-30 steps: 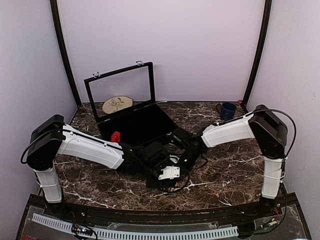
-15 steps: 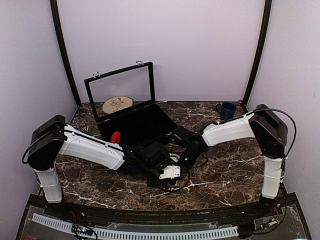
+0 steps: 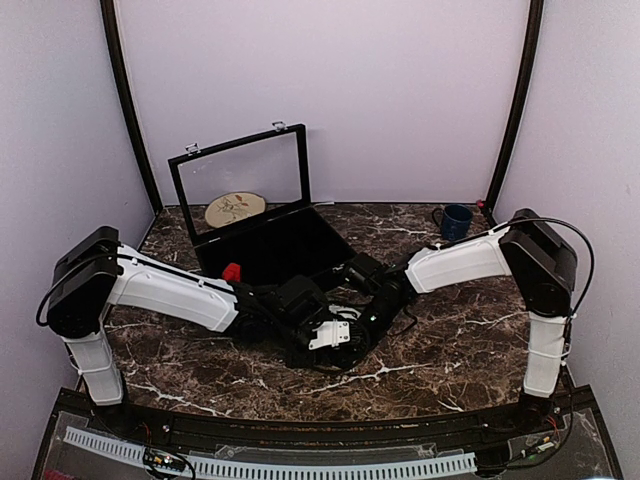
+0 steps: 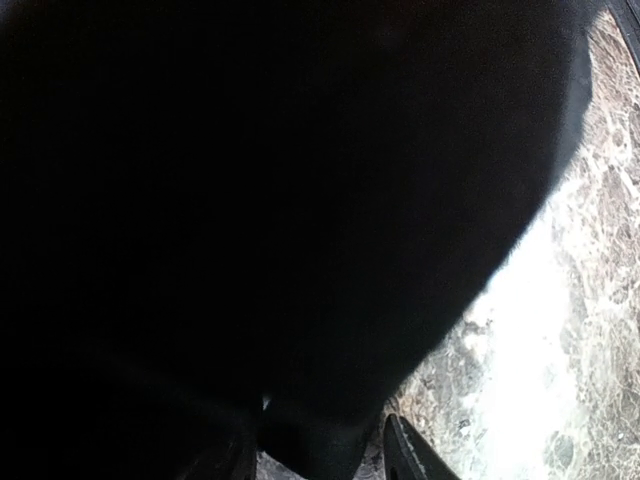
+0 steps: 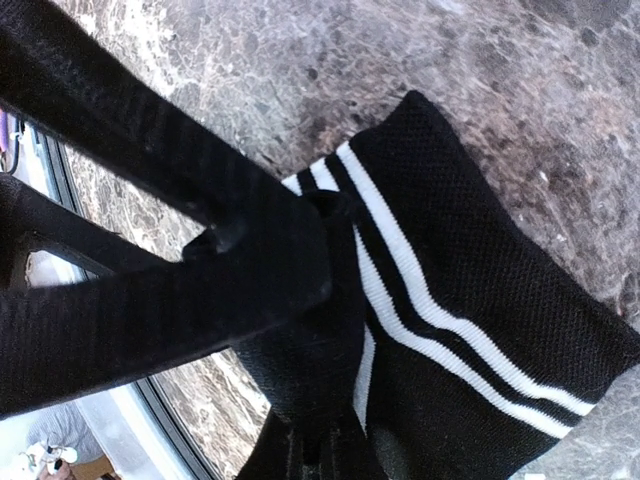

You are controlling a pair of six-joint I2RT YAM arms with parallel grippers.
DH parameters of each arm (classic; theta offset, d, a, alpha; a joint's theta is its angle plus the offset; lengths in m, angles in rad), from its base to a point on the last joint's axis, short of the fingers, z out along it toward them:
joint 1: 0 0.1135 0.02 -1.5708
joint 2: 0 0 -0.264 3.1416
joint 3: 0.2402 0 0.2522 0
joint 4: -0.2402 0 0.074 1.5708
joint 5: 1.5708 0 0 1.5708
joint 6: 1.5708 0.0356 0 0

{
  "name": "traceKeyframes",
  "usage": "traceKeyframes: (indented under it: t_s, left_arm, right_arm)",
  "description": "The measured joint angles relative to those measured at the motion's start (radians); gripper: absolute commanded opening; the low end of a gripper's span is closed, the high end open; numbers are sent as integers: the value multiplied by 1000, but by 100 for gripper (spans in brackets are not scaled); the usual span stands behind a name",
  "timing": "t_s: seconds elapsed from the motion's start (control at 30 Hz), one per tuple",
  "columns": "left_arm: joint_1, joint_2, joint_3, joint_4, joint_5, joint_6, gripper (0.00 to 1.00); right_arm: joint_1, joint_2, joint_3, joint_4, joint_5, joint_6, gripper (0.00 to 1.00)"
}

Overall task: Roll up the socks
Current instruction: Roll the sock at the center of the board.

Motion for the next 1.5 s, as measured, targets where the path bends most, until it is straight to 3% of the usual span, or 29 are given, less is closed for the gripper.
traceKeyframes:
  t_s: [0.2,0.37,0.93,1.5]
  left_arm:
    - [17,0,0,-3,34,-4,47]
    - [31,5,1,2,69,2,33]
    - [5,29,-7,46,109,-15,39]
    - [-4,-7,-67,101,84,-85,42]
  right_arm:
    - [0,0,4,-11,4,7,0]
    - [0,0,8,-23,8,6,0]
    - [0,0,25,-117,14,-34,0]
    - [-8,-8,-16,-61,-39,-13,0]
